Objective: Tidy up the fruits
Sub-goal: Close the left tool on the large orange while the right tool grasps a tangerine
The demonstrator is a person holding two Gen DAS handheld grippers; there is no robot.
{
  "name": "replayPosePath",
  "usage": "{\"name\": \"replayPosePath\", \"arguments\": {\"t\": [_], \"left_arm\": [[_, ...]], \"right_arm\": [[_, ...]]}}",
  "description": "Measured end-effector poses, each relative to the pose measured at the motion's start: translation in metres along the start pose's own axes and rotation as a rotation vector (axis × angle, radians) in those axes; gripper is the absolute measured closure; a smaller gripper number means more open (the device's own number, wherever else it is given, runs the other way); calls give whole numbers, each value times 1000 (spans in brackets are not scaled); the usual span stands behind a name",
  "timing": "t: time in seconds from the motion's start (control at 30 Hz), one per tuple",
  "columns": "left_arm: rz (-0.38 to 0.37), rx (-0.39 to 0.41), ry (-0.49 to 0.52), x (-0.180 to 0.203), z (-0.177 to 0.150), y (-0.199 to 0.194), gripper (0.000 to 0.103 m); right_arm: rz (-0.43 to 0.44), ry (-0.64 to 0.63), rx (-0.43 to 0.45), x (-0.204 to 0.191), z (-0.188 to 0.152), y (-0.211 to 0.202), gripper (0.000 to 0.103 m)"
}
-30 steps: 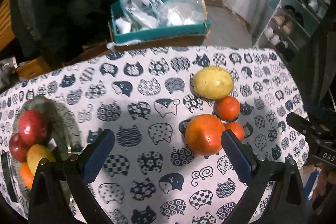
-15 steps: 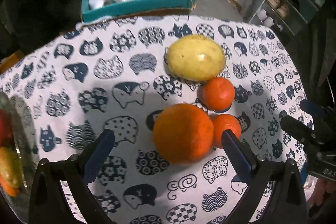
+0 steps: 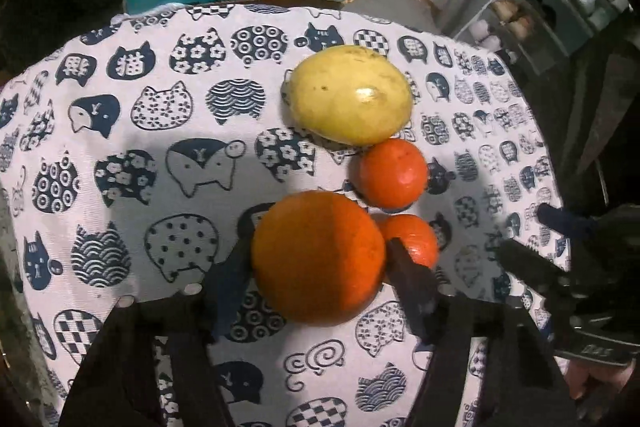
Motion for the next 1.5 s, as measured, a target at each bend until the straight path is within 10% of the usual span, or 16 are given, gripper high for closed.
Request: {"name": "replayPosePath", "arguments": {"t": [0.67, 1.07, 1.5], "left_arm": [[165, 45, -35, -53, -19, -36, 37], [160, 45, -48, -57, -26, -44, 37], [175, 111, -42, -55, -26, -81, 37]], "right_arm": [[106, -100, -71, -65, -3, 44, 17], [133, -101, -98, -77, -5, 60, 59], [114, -108, -16, -74, -1, 28, 60]]}}
Point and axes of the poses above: each gripper's, at about its wrist camera, not at the fingertips, and y roughly the way its jaws point, x to its right, z to its top, the point moved 4 cm from there along y, roughly the way its jaws point, and after that the axes turned 4 degrees about y, right-handed, at the moved point
